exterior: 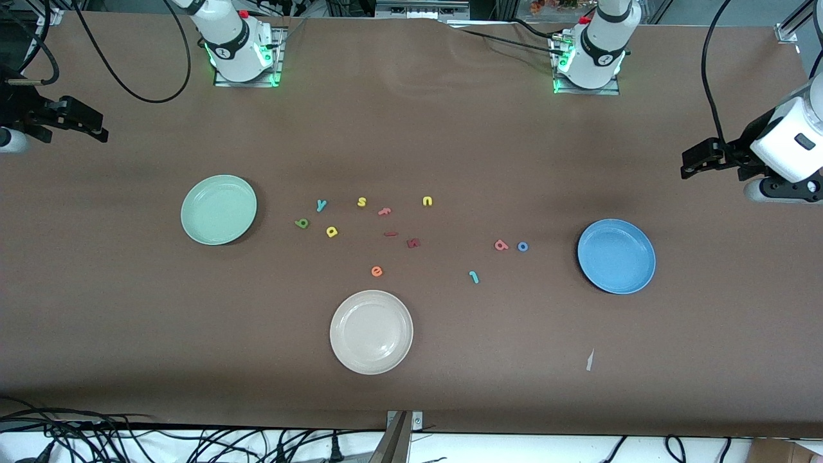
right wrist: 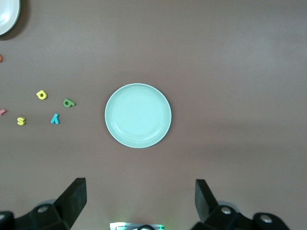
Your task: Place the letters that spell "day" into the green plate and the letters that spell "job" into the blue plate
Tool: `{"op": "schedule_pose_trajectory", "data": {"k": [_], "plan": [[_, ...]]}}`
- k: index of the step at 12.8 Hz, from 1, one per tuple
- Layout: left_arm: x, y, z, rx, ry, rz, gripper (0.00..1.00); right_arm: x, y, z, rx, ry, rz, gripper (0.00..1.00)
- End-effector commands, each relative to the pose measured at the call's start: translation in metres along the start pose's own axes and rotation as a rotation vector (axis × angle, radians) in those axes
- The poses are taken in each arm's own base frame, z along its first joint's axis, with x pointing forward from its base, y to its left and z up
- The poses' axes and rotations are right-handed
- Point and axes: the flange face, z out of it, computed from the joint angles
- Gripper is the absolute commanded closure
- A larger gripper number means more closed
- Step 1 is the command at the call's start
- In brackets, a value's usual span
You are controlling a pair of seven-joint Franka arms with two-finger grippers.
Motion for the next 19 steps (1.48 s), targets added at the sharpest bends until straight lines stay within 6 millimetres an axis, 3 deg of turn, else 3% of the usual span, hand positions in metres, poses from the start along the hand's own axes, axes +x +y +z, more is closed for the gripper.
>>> {"op": "schedule_pose_trajectory", "data": {"k": [1, 6, 7, 9, 14, 16, 19], "plan": [[-0.004, 0.000, -0.006, -0.022, 0.012, -0.012, 0.00, 0.001, 0.002, -0.005, 0.007, -0.005, -0.005, 0.00], [-0.004, 0.000, -0.006, -0.022, 0.012, -0.012, 0.00, 0.003, -0.005, 0.005, 0.008, -0.025, -0.014, 0.00], [-0.004, 0.000, -0.006, -0.022, 0.012, -0.012, 0.00, 0.005, -0.015, 0.013, 0.012, -0.055, -0.029, 0.00], [-0.004, 0.000, -0.006, -0.022, 0.012, -0.012, 0.00, 0.015, -0.055, 0.034, 0.025, -0.105, -0.100, 0.00], [-0.004, 0.000, -0.006, -0.022, 0.012, -0.012, 0.00, 0.065, -0.141, 0.150, 0.099, -0.231, -0.196, 0.00], [-0.004, 0.000, -0.006, -0.022, 0.012, -0.012, 0.00, 0.064, -0.158, 0.185, 0.082, -0.228, -0.135, 0.00], [-0.004, 0.000, -0.006, -0.021, 0.012, -0.013, 0.00, 0.042, -0.183, 0.231, 0.056, -0.218, -0.036, 0.00]]}}
